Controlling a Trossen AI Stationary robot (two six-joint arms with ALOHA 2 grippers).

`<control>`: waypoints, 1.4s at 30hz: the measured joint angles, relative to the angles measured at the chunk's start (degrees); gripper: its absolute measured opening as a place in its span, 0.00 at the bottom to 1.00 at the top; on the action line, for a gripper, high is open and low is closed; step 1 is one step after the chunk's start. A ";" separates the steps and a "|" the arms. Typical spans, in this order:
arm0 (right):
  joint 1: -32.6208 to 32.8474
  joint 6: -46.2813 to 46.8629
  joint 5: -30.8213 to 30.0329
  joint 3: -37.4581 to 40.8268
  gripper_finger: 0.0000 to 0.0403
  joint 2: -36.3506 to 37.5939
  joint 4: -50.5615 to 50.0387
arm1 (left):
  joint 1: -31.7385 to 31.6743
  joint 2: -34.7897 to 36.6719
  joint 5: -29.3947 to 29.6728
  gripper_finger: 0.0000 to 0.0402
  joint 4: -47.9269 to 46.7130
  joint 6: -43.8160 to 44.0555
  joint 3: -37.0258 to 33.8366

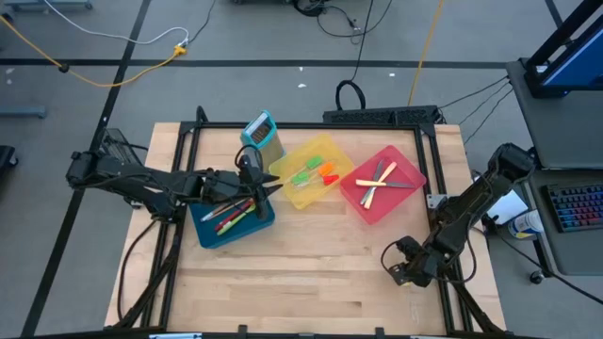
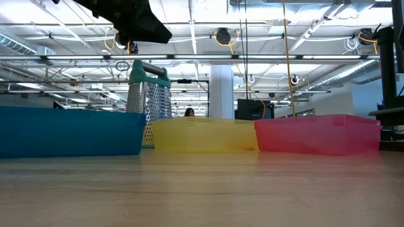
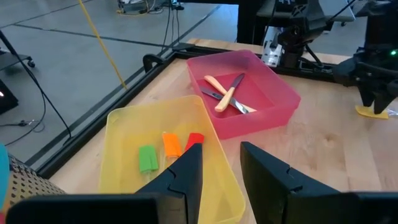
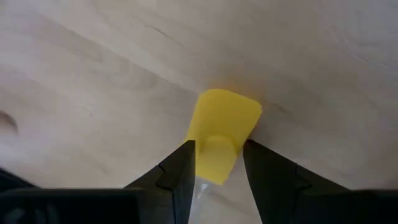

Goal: Pick & Place Kitchen Items
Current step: Put the yellow spatula into the yellow bin

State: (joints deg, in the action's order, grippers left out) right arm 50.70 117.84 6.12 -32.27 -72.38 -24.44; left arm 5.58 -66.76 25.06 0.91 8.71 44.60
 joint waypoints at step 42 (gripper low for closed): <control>-0.92 -32.22 -22.55 0.09 0.00 -14.12 12.61 | 0.12 0.00 -0.13 0.28 -2.64 0.22 0.00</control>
State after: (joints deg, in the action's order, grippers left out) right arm 49.78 85.63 -16.43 -32.18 -86.50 -11.83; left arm 5.71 -66.76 24.93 -1.74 8.93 44.60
